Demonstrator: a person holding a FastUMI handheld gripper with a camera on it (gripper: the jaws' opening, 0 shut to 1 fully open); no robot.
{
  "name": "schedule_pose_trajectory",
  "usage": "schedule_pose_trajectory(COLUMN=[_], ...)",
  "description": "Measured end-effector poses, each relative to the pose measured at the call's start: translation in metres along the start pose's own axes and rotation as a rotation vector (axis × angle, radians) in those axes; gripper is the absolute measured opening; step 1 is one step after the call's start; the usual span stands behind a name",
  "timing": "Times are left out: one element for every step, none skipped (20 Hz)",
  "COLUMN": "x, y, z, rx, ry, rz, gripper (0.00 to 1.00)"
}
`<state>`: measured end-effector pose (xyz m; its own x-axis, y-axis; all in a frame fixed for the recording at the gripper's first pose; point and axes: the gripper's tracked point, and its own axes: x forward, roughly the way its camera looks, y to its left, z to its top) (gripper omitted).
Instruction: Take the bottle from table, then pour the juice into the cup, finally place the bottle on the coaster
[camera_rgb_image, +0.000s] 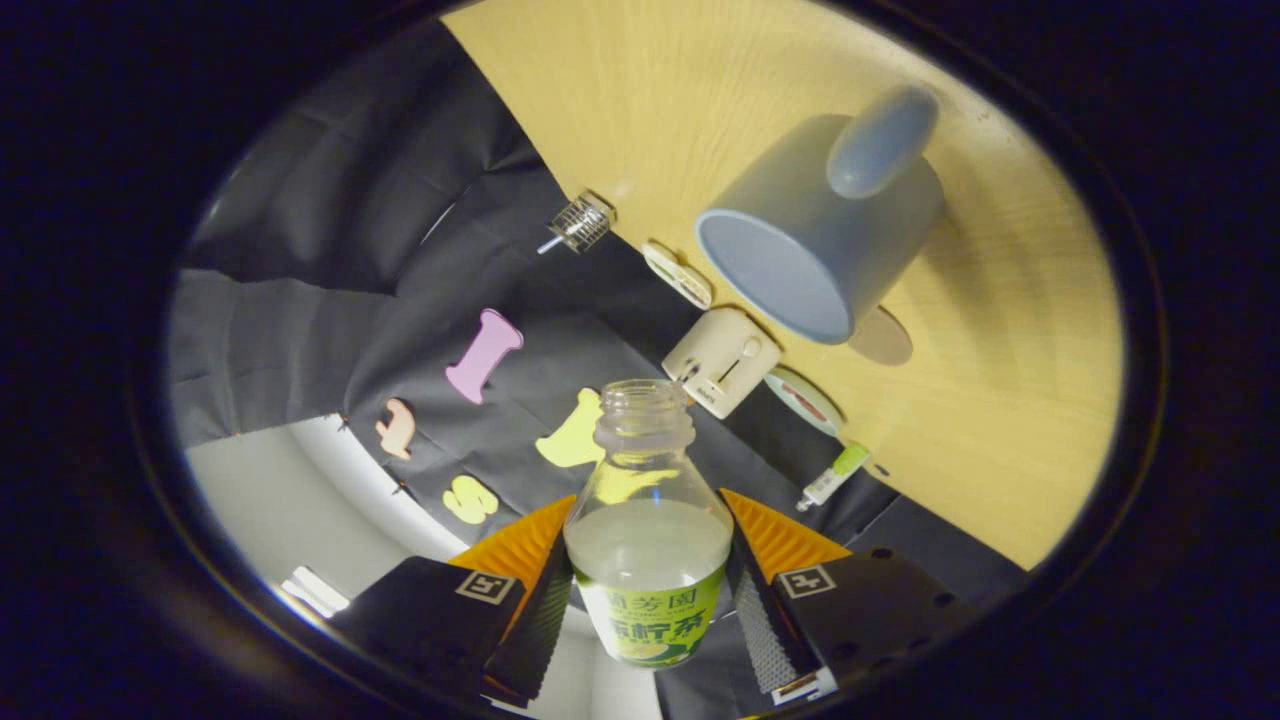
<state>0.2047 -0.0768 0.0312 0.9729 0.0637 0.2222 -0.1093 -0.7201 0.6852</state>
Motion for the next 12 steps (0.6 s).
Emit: schedule_pose_trajectory(x=[-0.001,-0.002,-0.005,-0.006,-0.005,-0.003,-0.002,0.0,0.001,0.001,0.0,-0.001], y=[-0.001,-0.001,0.004,0.01,0.014,0.014,0.013,0.012,0.01,0.008,0.007,0.006], z=[-0.001,-0.004,-0.005,-0.005,-0.003,-0.004,-0.006,-0.009,-0.01,-0.011,-0.01,-0.01], rx=[-0.06,-0.123,-0.183,-0.234,-0.283,-0.342,-0.392,-0.447,-0.502,-0.561,-0.608,-0.661], ry=[-0.019,-0.029,-0.035,-0.04,-0.045,-0.045,-0.043,-0.036,-0.029,-0.023,-0.018,-0.018], rz=[-0.021,-0.025,-0.012,0.014,0.035,0.048,0.049,0.043,0.037,0.028,0.023,0.02], gripper=[0.8,0.8,0.8,0.8,0.8,0.8,0.8,0.8,0.8,0.8,0.8,0.8])
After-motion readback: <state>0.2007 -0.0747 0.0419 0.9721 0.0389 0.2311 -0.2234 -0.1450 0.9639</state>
